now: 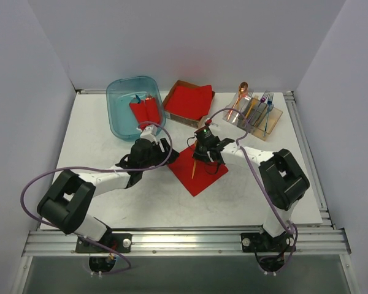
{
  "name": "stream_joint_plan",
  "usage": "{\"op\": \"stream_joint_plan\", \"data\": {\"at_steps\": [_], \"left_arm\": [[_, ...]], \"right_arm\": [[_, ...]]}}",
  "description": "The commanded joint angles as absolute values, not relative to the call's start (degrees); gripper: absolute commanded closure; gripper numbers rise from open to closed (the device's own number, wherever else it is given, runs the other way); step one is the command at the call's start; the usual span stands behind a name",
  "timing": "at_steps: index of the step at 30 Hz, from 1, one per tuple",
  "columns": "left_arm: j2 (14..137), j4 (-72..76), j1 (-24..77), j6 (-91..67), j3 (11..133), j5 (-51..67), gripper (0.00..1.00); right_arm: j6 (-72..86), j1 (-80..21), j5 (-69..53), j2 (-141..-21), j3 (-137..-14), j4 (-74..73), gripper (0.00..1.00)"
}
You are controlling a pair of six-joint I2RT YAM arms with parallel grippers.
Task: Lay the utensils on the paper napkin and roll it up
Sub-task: Place the utensils on the napkin.
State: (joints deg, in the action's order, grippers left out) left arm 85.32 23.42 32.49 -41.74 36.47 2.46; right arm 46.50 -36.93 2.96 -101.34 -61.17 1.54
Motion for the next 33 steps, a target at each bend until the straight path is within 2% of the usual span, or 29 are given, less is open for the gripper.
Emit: {"op": "stream_joint_plan", "data": {"at_steps": [1, 6, 9, 10, 11, 16, 20, 25, 26, 33], "left_arm": [[87.0, 30.7, 33.5, -40.9, 37.8, 5.8, 0.29], [89.8, 34.0, 33.8, -41.8, 38.1, 8.3, 0.49], [92.4, 34.6, 33.8, -43.0, 38.2, 9.3, 0.53], [93.6, 34.7, 33.8, -43.7, 38.1, 9.4, 0.59], [94.1, 34.8, 33.8, -43.9, 38.1, 9.4, 0.61], [96.4, 34.5, 33.8, -44.9, 38.1, 9.1, 0.64], [96.5, 33.2, 33.8, -44.6, 38.5, 8.4, 0.67], [96.8, 32.3, 33.8, -44.3, 38.8, 7.9, 0.67], [96.9, 32.2, 33.8, -44.4, 38.8, 8.0, 0.67], [97.8, 31.6, 33.8, -44.1, 39.5, 7.9, 0.67]], "right_arm": [[47.3, -37.5, 5.7, -101.7, -60.6, 1.8, 1.00], [47.1, -37.5, 5.7, -102.2, -59.8, 2.3, 1.00], [46.5, -37.5, 5.6, -102.6, -59.5, 2.5, 1.00], [46.4, -37.5, 5.5, -102.7, -59.4, 2.6, 1.00], [46.2, -37.5, 5.5, -102.8, -59.4, 2.7, 1.00], [45.2, -37.5, 5.4, -104.0, -59.9, 2.5, 0.99], [43.9, -37.6, 6.1, -105.1, -61.3, 0.7, 0.89], [43.1, -37.5, 6.5, -105.7, -61.8, 0.3, 0.85], [43.0, -37.5, 6.6, -105.9, -61.9, 0.3, 0.81], [41.9, -37.5, 7.6, -105.7, -63.2, -2.2, 0.71]]}}
